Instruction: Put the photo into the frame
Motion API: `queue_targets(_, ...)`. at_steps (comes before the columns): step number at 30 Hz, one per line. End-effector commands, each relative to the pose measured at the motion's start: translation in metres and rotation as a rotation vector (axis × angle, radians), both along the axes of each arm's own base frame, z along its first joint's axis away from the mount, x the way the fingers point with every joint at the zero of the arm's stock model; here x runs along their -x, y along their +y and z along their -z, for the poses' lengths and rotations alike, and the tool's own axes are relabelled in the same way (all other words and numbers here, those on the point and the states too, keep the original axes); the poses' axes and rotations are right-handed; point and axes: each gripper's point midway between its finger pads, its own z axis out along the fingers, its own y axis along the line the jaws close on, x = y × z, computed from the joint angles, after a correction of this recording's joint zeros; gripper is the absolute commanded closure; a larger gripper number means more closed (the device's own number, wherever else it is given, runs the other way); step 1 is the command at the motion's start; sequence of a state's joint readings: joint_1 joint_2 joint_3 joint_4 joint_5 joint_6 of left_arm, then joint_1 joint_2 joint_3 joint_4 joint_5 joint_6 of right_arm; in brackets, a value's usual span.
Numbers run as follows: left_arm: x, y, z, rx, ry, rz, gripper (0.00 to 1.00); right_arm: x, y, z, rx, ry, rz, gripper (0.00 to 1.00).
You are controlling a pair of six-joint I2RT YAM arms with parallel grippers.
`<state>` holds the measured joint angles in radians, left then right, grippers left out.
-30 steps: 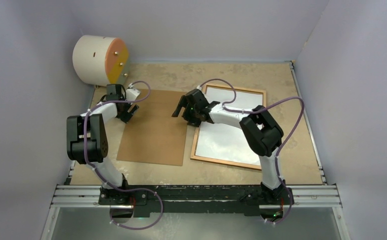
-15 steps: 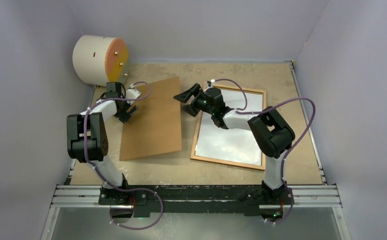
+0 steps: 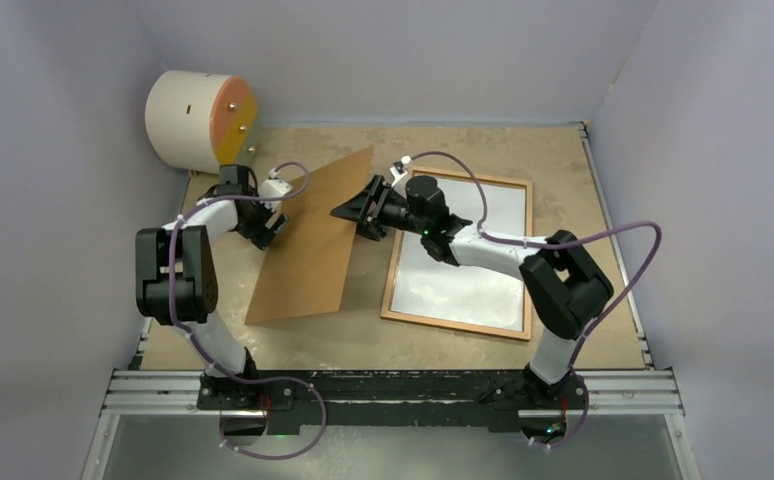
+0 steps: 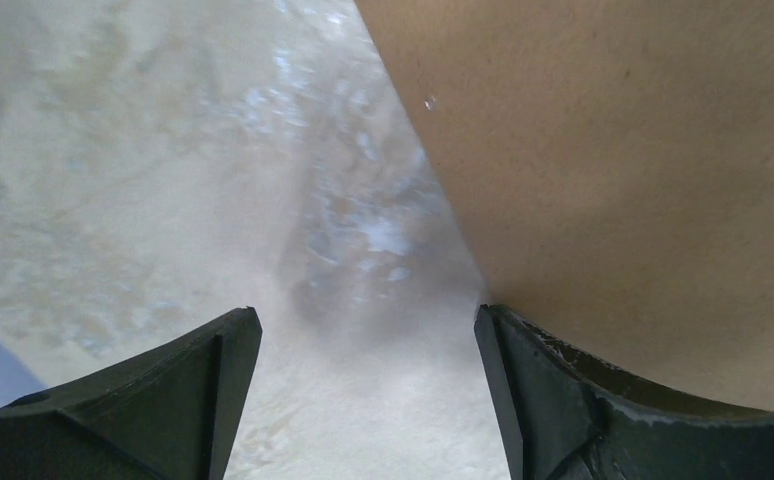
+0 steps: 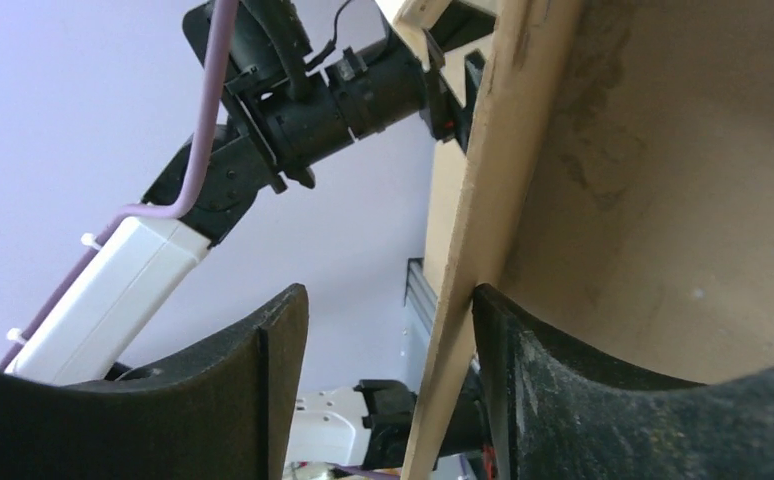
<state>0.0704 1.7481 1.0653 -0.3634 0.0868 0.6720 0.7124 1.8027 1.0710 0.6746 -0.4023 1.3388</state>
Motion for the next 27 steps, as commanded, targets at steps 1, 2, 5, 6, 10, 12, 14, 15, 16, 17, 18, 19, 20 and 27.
queue_targets(1,0.038,-0.031,0.023,0.122,0.173,0.021,0.15,-0.001,-0.024,-0.012,0.156,-0.077,0.066,0.45)
queue_targets(2,0.034,-0.032,0.017,0.126,0.159,0.022,0.14,-0.002,-0.028,-0.009,0.190,-0.068,0.079,0.59)
queue_targets(5,0.019,-0.036,-0.007,0.153,0.111,0.020,0.13,-0.001,-0.034,0.007,0.271,-0.010,0.090,0.95)
queue_targets(6,0.013,-0.039,-0.018,0.169,0.090,0.023,0.13,-0.001,-0.034,0.011,0.289,0.009,0.091,1.00)
queue_targets(10,-0.009,-0.051,-0.078,0.226,-0.040,0.065,0.12,-0.010,-0.033,0.010,0.333,0.031,0.106,1.00)
queue_targets(12,-0.014,-0.062,-0.117,0.269,-0.113,0.116,0.12,-0.017,-0.036,0.004,0.343,0.036,0.126,1.00)
queue_targets(14,-0.006,-0.079,-0.153,0.327,-0.166,0.219,0.11,-0.029,-0.045,-0.004,0.339,0.059,0.160,1.00)
queue_targets(15,0.005,-0.091,-0.168,0.364,-0.183,0.298,0.11,-0.033,-0.049,-0.009,0.322,0.074,0.171,1.00)
queue_targets(16,0.018,-0.102,-0.182,0.390,-0.207,0.390,0.11,-0.041,-0.056,-0.014,0.299,0.092,0.199,1.00)
queue_targets(17,0.034,-0.112,-0.199,0.394,-0.260,0.506,0.11,-0.047,-0.062,-0.021,0.273,0.120,0.225,1.00)
queue_targets(18,0.051,-0.122,-0.208,0.412,-0.290,0.596,0.11,-0.052,-0.067,-0.027,0.251,0.136,0.250,1.00)
queue_targets(19,0.066,-0.129,-0.216,0.411,-0.328,0.680,0.11,-0.056,-0.073,-0.034,0.230,0.153,0.275,1.00)
queue_targets(20,0.081,-0.135,-0.224,0.408,-0.363,0.748,0.11,-0.059,-0.078,-0.042,0.210,0.167,0.300,1.00)
queue_targets(27,0.143,-0.152,-0.226,0.385,-0.388,0.965,0.11,-0.069,-0.086,-0.074,0.045,0.270,0.364,1.00)
